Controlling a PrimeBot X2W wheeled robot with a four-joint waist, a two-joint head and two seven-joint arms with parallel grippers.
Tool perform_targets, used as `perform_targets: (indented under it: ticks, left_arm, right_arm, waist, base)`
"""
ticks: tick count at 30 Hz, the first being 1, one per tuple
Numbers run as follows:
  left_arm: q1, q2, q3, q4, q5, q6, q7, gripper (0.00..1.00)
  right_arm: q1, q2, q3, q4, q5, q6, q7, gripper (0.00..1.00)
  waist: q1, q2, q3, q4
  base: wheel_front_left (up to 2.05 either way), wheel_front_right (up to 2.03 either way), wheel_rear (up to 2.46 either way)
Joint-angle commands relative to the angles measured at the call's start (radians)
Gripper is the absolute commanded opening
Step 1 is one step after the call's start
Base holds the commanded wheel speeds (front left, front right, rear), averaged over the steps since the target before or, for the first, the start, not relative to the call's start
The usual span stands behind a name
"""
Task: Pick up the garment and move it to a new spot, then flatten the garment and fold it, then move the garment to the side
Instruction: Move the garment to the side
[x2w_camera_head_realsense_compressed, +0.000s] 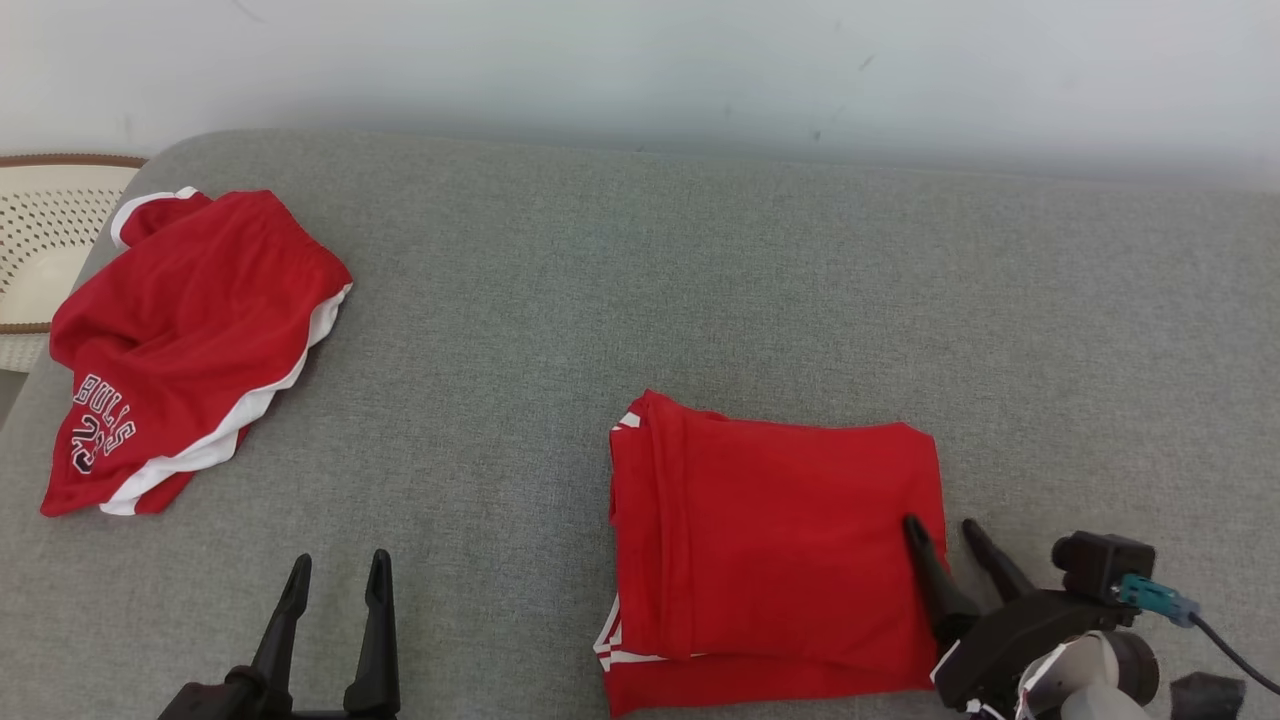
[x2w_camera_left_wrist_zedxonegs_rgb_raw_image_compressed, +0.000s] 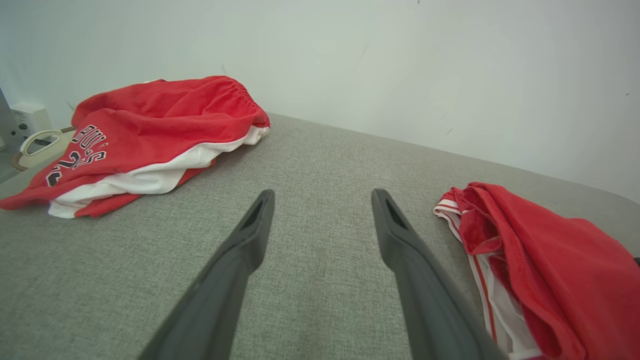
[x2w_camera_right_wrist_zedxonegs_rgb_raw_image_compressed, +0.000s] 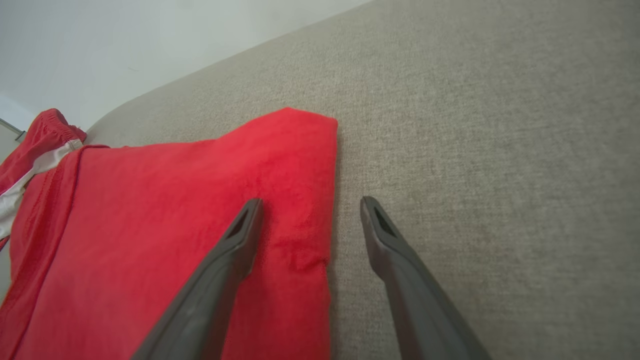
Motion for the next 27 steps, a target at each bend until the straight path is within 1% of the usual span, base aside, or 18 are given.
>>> perform_targets:
  ticks: [1,5,7,8,13,16,22,27]
  left_arm:
    - [-0.003,0.000,0.000,-0.004,0.003,0.004,-0.004,1.00]
    - [-0.005,0.000,-0.001,-0.006,0.007,0.008,-0.004,1.00]
    - [-0.004,0.000,-0.003,-0.005,0.009,0.009,-0.004,1.00]
    - [-0.003,0.000,-0.003,-0.005,0.010,0.009,-0.004,1.00]
    - [0.008,0.000,-0.001,-0.005,0.010,0.012,-0.004,1.00]
    - [0.015,0.000,0.005,-0.006,0.006,0.016,-0.004,1.00]
    - [0.003,0.000,0.010,-0.020,0.005,0.017,-0.004,1.00]
    - [-0.031,0.000,0.001,-0.054,0.015,0.018,-0.004,1.00]
  right_arm:
    - [-0.005,0.005,0.012,0.020,0.007,0.000,0.009,1.00]
    - [-0.019,0.017,0.052,0.064,0.031,0.000,0.049,1.00]
    - [-0.018,0.019,0.075,0.069,0.050,0.000,0.057,0.42]
    - [-0.021,0.016,0.082,0.067,0.057,0.000,0.048,0.00]
    - [-0.047,-0.008,0.088,0.067,0.062,0.000,0.014,0.00]
    - [-0.081,-0.035,0.092,0.068,0.041,0.000,-0.005,0.00]
    - [-0.226,-0.090,0.100,0.100,0.011,0.000,-0.026,0.00]
    - [-0.364,-0.158,0.080,0.182,0.009,0.000,-0.045,0.00]
  waist:
    - [0.0000,-0.0001,0.001,0.000]
    - [0.0000,-0.0001,0.001,0.003]
    - [0.0000,-0.0001,0.000,0.004]
    - [0.0000,-0.0001,-0.002,0.005]
    - [0.0000,-0.0001,-0.009,0.004]
    - [0.0000,-0.0001,-0.012,-0.004]
    - [0.0000,-0.0001,0.016,-0.030]
    - [0.0000,-0.0001,0.079,-0.043]
  base:
    - [0.00,0.00,0.00]
    - [0.00,0.00,0.00]
    - [0.00,0.00,0.00]
    - [0.00,0.00,0.00]
    - [0.00,0.00,0.00]
    - [0.00,0.00,0.00]
    - [0.00,0.00,0.00]
    - [0.00,0.00,0.00]
